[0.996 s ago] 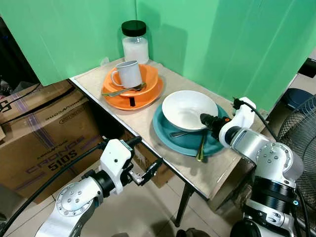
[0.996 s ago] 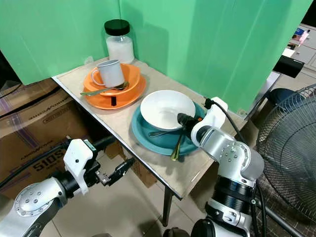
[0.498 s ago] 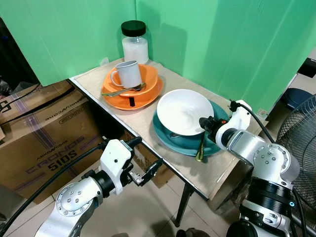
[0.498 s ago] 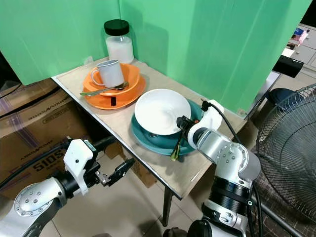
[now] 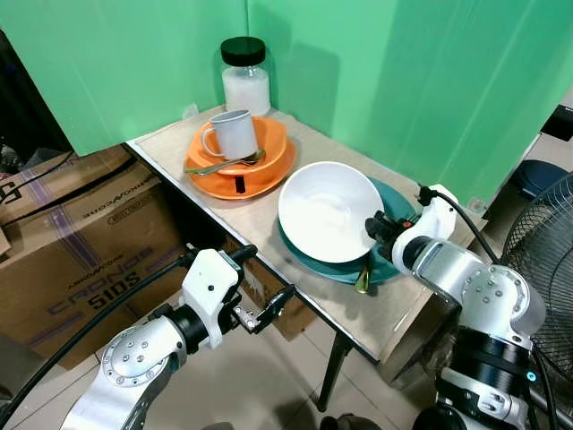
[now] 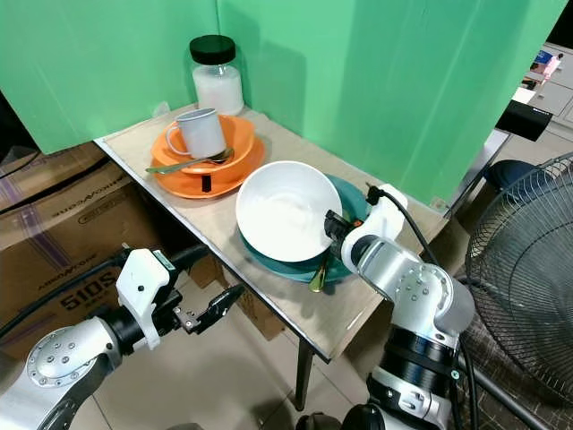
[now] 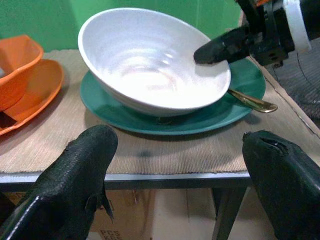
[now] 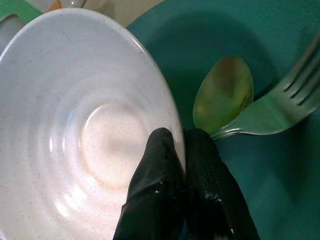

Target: Setting the table

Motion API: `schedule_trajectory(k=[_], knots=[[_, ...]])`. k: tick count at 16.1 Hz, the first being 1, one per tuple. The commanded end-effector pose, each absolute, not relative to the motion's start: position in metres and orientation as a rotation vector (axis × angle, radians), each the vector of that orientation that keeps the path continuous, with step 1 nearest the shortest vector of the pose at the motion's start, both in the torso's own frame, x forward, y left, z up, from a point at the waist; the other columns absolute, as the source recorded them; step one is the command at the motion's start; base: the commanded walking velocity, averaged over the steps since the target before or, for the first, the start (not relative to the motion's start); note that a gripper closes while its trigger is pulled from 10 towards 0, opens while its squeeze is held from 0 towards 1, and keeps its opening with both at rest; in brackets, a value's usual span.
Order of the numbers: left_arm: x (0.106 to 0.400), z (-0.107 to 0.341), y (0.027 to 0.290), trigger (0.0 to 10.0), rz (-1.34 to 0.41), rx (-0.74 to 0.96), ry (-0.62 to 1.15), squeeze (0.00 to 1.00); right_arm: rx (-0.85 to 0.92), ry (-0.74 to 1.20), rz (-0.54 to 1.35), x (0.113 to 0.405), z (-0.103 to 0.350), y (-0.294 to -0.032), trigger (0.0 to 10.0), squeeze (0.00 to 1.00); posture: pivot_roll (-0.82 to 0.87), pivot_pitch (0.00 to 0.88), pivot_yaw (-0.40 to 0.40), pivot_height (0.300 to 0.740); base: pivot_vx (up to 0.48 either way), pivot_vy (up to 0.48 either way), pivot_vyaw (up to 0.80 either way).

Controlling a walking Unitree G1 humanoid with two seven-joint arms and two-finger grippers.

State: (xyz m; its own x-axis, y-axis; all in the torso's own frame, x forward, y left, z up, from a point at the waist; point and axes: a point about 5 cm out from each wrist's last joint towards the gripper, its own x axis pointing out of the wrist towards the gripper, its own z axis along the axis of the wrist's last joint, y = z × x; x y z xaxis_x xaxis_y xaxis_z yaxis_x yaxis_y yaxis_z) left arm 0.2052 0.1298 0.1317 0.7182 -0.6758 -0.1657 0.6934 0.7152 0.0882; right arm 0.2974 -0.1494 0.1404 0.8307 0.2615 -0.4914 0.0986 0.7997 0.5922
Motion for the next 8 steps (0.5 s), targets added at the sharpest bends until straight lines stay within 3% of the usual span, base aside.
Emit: schedule_trajectory(k=[1,6,8], knots=[[0.207,0.132,0.13,10.0,-0.772,0.165,0.123,0.0,0.646,0.542,0.114,0.299,0.15,-0.147,0.0,0.0,0.03,0.01,0.023,0.74,0.0,0.0,0.0],[0.216,0.138,0.129,10.0,-0.77,0.168,0.087,0.0,0.656,0.439,0.176,0.3,0.173,-0.144,0.0,0.0,0.03,0.0,0.029,0.74,0.0,0.0,0.0],[0.223,0.145,0.131,10.0,-0.738,0.152,0.045,0.0,0.571,0.317,0.175,0.299,0.197,-0.149,0.0,0.0,0.03,0.0,0.033,0.74,0.0,0.0,0.0]])
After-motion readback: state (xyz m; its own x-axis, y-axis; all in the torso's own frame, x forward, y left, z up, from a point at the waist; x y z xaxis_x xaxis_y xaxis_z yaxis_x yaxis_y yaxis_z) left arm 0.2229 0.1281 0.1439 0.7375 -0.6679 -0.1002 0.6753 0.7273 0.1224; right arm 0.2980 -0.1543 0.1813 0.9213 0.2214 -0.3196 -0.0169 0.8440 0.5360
